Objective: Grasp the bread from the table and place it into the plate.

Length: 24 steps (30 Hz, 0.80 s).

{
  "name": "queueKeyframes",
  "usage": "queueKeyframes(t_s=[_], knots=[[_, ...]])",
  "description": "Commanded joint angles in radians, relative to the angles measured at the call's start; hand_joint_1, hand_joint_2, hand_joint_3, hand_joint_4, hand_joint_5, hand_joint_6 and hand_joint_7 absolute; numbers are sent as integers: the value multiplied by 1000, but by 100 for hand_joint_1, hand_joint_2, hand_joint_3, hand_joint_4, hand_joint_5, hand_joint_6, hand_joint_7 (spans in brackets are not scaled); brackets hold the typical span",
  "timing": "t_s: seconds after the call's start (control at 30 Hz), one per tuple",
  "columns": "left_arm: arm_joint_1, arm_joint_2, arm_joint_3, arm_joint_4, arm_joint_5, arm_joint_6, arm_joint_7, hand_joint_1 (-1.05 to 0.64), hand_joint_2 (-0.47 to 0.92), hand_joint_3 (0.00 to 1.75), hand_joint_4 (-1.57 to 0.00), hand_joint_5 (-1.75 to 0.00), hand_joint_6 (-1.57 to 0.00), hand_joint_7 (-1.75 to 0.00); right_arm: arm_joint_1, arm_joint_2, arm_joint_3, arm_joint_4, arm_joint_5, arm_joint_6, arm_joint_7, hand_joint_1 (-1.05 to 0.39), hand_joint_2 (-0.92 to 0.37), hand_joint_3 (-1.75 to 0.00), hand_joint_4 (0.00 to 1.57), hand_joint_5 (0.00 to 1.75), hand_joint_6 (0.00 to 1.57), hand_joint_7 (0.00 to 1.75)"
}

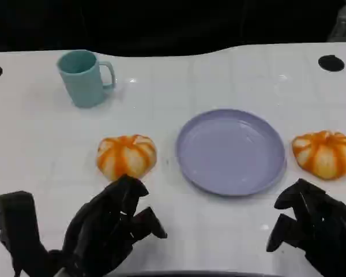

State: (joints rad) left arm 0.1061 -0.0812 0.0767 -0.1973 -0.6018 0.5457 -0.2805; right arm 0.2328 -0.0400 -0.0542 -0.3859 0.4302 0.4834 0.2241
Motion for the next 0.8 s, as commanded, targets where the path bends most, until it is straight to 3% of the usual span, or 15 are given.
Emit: queueKeyframes(t_s=[0.03, 0.8], knots=[[-2, 15, 1, -9, 7, -15, 3, -55, 92, 48, -75, -175, -48, -175, -4, -11, -8, -8, 7, 5, -6, -42, -92, -43, 67, 175, 54, 159], [-2, 11, 8, -19, -7, 4, 15, -54, 92, 49, -73, -175, -46, -175, -11, -10, -13, -5, 24, 10, -7, -42, -92, -41, 66, 175, 53, 156]])
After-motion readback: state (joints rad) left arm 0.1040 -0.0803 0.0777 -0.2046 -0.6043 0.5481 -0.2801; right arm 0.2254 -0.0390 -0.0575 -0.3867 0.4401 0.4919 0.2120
